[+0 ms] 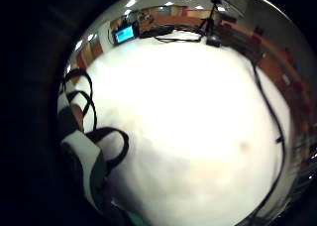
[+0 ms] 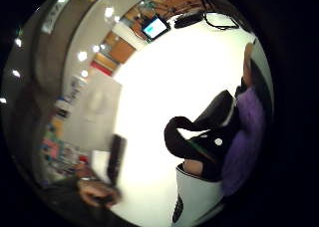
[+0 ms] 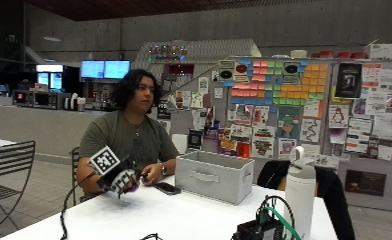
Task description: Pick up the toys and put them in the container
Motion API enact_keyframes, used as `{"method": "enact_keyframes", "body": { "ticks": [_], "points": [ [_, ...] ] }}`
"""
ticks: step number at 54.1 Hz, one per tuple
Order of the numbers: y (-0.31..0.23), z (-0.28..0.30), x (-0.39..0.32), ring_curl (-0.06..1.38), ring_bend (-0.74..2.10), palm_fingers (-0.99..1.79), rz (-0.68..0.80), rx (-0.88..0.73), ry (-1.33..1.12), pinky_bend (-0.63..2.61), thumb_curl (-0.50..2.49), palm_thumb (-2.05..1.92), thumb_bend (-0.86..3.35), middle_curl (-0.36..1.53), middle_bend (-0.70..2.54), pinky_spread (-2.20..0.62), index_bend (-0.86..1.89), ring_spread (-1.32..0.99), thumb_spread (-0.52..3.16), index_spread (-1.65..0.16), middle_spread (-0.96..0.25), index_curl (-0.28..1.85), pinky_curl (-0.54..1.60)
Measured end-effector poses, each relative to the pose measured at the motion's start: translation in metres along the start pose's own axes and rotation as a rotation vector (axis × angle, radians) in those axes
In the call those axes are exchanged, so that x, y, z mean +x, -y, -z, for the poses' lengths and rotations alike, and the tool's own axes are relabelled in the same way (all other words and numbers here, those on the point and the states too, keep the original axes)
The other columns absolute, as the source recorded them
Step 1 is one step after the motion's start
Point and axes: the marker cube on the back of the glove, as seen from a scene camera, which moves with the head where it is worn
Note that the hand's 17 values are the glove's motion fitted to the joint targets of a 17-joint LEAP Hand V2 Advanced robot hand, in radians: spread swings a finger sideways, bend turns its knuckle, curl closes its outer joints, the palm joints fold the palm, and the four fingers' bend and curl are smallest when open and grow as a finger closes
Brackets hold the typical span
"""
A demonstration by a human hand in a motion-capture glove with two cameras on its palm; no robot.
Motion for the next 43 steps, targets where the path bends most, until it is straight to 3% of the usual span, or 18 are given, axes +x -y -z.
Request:
{"method": "enact_keyframes", "body": {
  "ticks": [4, 8, 14, 24, 32, 43],
  "points": [
    [-0.032, 0.050, -0.036, 0.49, 1.28, 1.37, 0.051, -0.077, 0.146, 0.94, 0.46, 0.44, 0.20, 0.46, 0.76, -0.41, 0.33, -0.35, 1.39, -0.39, -0.32, 0.40, 0.43],
    [-0.056, 0.097, -0.088, 0.52, 1.32, 1.32, -0.030, -0.133, 0.257, 0.97, 0.50, 0.46, 0.20, 0.52, 0.87, -0.42, 0.42, -0.35, 1.38, -0.39, -0.34, 0.46, 0.45],
    [-0.053, 0.149, -0.162, 0.55, 1.37, 1.25, 0.362, 0.003, 0.304, 1.02, 0.55, 0.46, 0.20, 0.59, 0.97, -0.43, 0.53, -0.35, 1.37, -0.39, -0.34, 0.55, 0.48],
    [-0.023, 0.202, -0.276, 0.57, 1.42, 1.17, 0.633, 0.017, 0.386, 1.07, 0.64, 0.45, 0.18, 0.67, 1.06, -0.44, 0.63, -0.34, 1.33, -0.37, -0.34, 0.67, 0.51],
    [0.014, 0.201, -0.371, 0.58, 1.46, 1.14, 0.664, 0.020, 0.426, 1.09, 0.70, 0.44, 0.17, 0.72, 1.09, -0.44, 0.65, -0.34, 1.32, -0.36, -0.34, 0.76, 0.52],
    [0.043, 0.149, -0.472, 0.59, 1.50, 1.10, 0.730, 0.050, 0.358, 1.11, 0.78, 0.43, 0.15, 0.77, 1.07, -0.44, 0.63, -0.32, 1.29, -0.36, -0.33, 0.86, 0.53]
  ]
}}
